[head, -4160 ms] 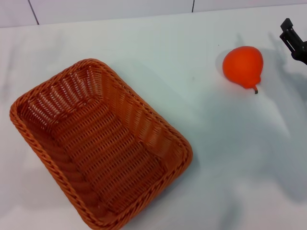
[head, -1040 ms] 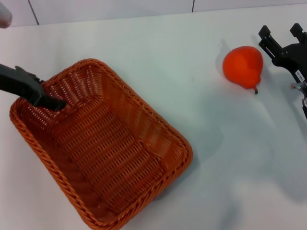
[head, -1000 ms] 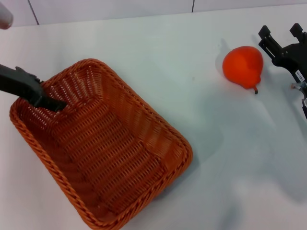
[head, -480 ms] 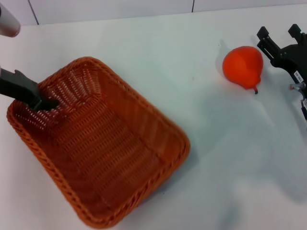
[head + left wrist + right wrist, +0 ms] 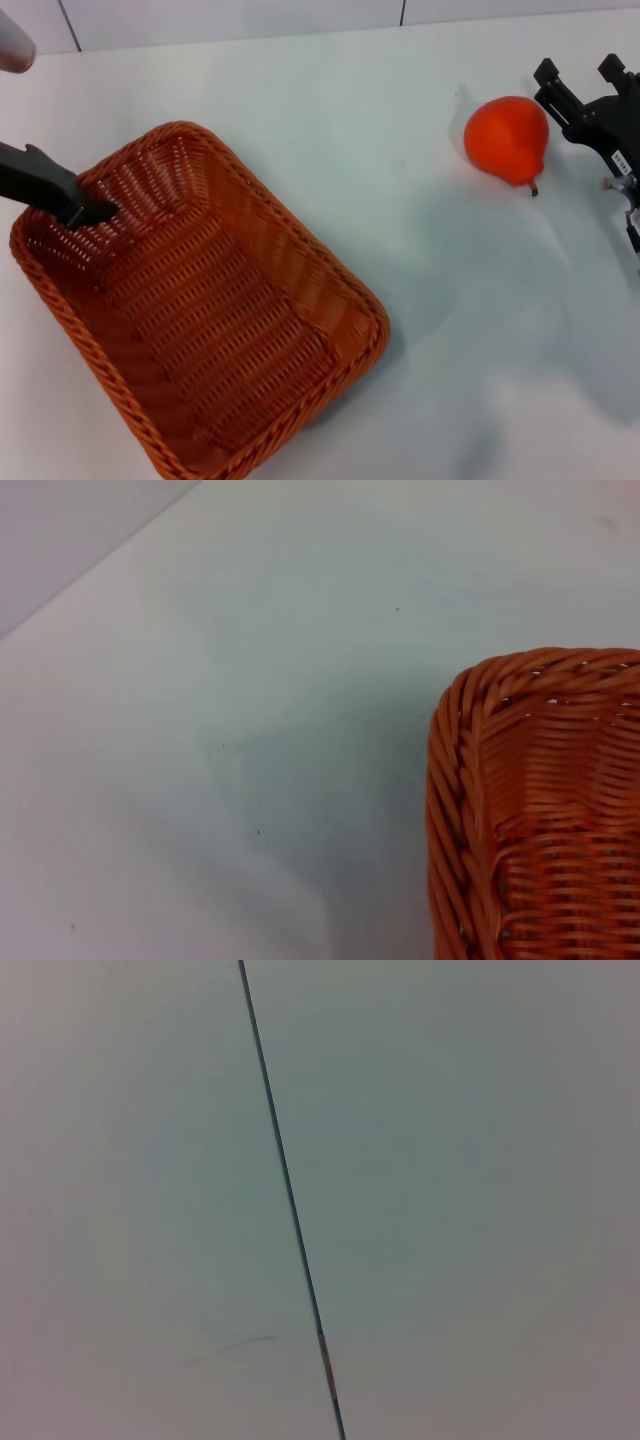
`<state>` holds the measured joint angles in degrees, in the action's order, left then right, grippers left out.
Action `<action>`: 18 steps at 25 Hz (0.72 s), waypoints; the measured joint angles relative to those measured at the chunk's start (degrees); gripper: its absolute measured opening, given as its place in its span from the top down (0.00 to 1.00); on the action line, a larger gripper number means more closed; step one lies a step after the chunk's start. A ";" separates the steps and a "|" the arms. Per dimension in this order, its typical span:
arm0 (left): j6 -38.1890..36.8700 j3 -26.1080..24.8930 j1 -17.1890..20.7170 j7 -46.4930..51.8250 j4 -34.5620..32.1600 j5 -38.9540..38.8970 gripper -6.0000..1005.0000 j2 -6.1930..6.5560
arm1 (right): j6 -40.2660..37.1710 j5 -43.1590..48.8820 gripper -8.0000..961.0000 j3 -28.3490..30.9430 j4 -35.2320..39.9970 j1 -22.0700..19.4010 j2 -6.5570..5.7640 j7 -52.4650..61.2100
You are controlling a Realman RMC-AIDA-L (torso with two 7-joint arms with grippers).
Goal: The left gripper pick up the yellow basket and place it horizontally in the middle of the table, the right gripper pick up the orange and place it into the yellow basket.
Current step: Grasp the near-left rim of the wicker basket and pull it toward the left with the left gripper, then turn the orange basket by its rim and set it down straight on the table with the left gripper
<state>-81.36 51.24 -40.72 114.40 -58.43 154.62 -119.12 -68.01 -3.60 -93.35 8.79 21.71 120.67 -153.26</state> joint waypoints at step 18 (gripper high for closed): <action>-6.11 -11.79 -3.20 19.38 0.53 -0.65 0.82 4.38 | -0.01 0.00 0.03 -0.75 0.00 0.33 0.00 0.07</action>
<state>-87.47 39.45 -43.92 133.78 -57.90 153.97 -114.74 -68.02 -3.61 -94.10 8.79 22.04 120.67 -153.19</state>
